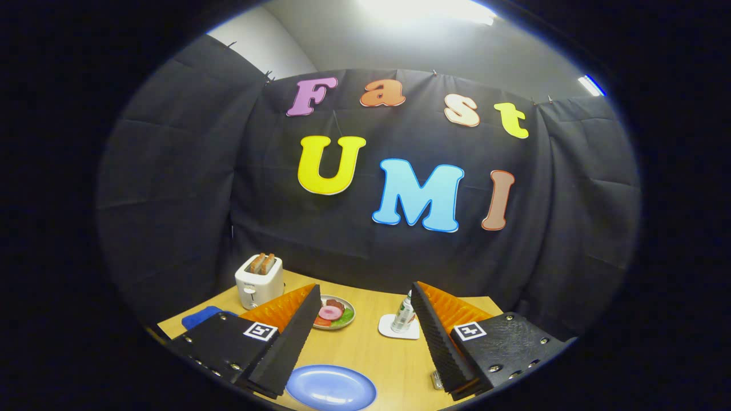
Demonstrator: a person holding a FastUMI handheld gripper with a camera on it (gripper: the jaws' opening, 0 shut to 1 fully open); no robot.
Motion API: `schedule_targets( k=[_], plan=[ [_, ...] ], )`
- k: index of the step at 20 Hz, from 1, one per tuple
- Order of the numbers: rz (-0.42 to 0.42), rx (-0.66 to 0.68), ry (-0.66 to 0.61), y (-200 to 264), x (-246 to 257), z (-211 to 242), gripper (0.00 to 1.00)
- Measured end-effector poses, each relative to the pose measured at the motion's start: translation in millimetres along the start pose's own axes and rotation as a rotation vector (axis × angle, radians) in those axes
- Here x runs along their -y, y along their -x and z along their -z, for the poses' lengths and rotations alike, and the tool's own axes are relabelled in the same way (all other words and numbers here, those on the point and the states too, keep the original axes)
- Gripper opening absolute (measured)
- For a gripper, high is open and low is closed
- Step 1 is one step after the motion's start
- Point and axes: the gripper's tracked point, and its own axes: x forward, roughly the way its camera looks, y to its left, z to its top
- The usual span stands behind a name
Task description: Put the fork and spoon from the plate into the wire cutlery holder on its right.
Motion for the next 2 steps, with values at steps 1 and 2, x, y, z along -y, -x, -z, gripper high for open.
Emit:
schedule_targets(
  k=[1, 2],
  plan=[
    [-0.003, 0.017, -0.011, -0.6, -2.7, -1.7, 0.96],
    [-0.008, 0.04, -0.025, 1.5, -7.3, -5.7, 0.96]
  ],
)
